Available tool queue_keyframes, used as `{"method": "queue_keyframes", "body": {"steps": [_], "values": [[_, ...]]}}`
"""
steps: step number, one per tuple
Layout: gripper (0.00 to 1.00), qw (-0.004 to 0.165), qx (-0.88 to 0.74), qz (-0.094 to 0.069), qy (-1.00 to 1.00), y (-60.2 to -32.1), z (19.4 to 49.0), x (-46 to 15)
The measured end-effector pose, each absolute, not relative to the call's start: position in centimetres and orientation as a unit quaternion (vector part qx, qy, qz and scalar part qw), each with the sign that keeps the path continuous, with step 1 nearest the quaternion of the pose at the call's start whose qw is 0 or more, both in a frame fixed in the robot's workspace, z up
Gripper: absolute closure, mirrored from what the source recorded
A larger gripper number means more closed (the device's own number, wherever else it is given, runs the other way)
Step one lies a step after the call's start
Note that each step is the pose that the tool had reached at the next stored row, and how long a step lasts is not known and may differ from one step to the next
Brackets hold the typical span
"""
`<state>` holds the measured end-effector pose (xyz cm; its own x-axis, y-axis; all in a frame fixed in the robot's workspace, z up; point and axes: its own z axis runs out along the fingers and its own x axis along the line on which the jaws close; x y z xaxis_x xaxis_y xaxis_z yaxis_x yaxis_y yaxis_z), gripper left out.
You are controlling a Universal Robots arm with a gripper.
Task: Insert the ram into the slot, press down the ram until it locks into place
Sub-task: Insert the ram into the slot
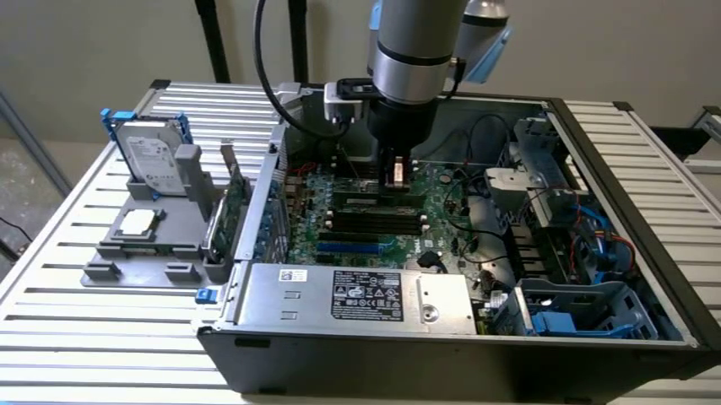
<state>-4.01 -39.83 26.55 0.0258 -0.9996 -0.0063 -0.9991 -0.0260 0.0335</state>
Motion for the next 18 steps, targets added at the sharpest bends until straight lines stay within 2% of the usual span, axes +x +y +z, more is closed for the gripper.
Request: {"method": "queue_keyframes", "body": {"steps": [10,18], "values": [[0.86,0.02,0.709,-0.003,-0.705,-39.3,25.6,-4.0],[0.86,0.018,0.705,0.006,-0.709,-39.1,24.9,-4.0]]}}
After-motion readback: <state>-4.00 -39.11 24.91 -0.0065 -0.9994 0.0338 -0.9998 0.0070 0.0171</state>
